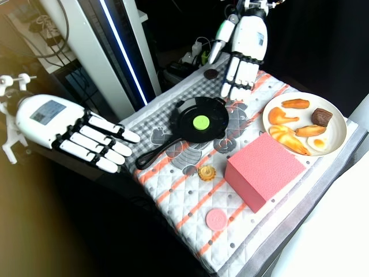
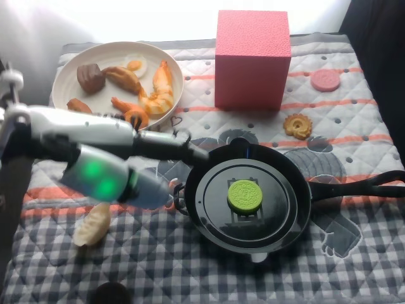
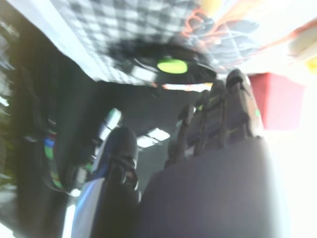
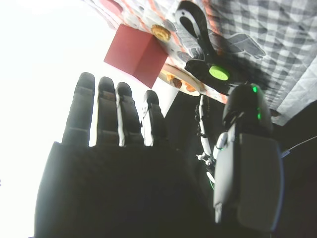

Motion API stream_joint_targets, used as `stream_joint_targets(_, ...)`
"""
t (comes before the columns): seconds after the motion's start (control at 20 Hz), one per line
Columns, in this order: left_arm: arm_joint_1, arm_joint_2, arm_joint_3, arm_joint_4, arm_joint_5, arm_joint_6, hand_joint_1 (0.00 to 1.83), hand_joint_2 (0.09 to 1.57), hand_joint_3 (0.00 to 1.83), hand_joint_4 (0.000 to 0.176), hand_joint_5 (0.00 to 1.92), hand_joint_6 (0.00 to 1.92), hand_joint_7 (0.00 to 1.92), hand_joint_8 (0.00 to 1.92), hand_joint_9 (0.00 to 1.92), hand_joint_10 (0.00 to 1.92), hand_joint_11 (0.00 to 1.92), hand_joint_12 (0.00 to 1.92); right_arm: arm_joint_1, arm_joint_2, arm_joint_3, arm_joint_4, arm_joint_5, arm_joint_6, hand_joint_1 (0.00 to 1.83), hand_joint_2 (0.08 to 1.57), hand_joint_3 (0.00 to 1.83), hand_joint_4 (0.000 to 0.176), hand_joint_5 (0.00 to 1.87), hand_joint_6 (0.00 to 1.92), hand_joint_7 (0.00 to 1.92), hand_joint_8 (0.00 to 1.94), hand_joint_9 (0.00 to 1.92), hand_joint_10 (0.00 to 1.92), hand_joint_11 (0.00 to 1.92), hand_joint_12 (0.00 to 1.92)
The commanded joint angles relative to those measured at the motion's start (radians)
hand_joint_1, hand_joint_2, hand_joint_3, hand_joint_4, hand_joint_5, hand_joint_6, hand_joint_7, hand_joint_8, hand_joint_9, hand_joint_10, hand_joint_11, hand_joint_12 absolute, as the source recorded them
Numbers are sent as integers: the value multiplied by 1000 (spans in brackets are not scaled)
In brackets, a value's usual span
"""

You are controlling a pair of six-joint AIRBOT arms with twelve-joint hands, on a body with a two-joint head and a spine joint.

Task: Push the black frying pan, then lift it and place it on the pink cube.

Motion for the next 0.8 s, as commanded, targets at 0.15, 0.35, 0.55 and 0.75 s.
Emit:
stream_joint_targets(0.15, -8, 29, -19, 56, 1, -39, 0, 1499, 30, 71, 0, 1065, 0, 1006, 0, 796, 11, 11, 11, -1, 7, 41, 133, 0, 358, 1305, 6, 0, 0, 0, 0, 0, 0, 0, 0, 752)
stream_joint_targets(0.35, -33, 22, -29, 191, -23, -131, 0, 1495, 0, 69, 0, 1293, 0, 1307, 0, 1287, 0, 1601, 13, -9, 7, 54, 147, 0, 321, 1318, 2, 0, 0, 0, 0, 0, 0, 0, 0, 388)
stream_joint_targets(0.55, -7, -7, -18, 250, 3, -157, 0, 1490, 0, 56, 0, 1514, 0, 1571, 0, 1506, 0, 1910, 13, -15, 8, 66, 154, 0, 364, 1320, 0, 0, 0, 0, 0, 0, 0, 0, 0, 627)
stream_joint_targets(0.75, 31, -50, 2, 300, 47, -157, 0, 1482, 0, 49, 0, 1308, 0, 1351, 0, 1281, 0, 1618, 13, -25, 9, 74, 164, 3, 376, 1328, 3, 0, 0, 0, 0, 0, 0, 0, 0, 644)
